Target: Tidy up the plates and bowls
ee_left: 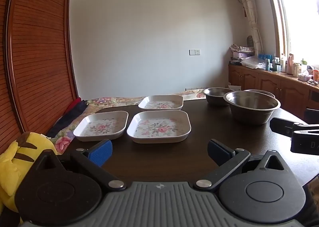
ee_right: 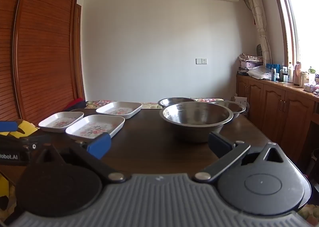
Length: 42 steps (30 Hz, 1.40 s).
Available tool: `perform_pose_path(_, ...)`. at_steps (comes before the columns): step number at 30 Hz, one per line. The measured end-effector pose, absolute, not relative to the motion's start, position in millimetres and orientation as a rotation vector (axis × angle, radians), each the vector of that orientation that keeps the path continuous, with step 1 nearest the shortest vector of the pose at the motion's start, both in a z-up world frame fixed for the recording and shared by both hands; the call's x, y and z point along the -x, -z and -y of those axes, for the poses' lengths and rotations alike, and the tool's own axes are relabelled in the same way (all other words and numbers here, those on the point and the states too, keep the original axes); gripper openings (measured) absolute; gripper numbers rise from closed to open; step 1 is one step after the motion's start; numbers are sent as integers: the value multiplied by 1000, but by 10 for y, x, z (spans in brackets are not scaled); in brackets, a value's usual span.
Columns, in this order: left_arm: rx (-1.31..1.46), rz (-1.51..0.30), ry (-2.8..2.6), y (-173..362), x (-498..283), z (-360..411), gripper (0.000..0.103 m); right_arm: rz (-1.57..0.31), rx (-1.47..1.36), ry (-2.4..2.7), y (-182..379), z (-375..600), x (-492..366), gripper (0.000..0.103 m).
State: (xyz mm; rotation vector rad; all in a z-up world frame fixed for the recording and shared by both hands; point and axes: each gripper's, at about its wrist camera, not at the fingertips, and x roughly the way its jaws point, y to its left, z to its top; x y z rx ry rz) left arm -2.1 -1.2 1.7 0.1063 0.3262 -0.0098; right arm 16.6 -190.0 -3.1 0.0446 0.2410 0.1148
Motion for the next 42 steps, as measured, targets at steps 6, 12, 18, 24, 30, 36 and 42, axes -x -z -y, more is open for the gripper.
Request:
perform_pose_path(6, -104, -337, 20, 5, 17, 38, 103, -238, -46, -115, 25, 1900, -161, 103)
perform_pose_path(12, -103, -334, 19, 1, 23, 39, 103, -237, -46, -117, 16, 1913, -163, 103)
perform_pose_path(18, -101, -336, 23, -6, 23, 38, 103, -238, -49, -116, -10, 2011, -197, 103)
perform_pose_path(24, -104, -331, 22, -24, 41, 32, 103, -234, -45, -111, -17, 1951, -155, 103)
perform_pose_path(30, -100, -330, 20, -30, 29, -2, 103, -236, -46, -110, -9, 1964, -161, 103)
perform_pose_path(36, -98, -331, 20, -38, 25, -11, 103, -236, -48, -112, -3, 1976, -154, 103)
perform_pose_path(42, -97, -330, 22, -40, 31, -15, 103, -233, -52, -110, 12, 1979, -150, 103)
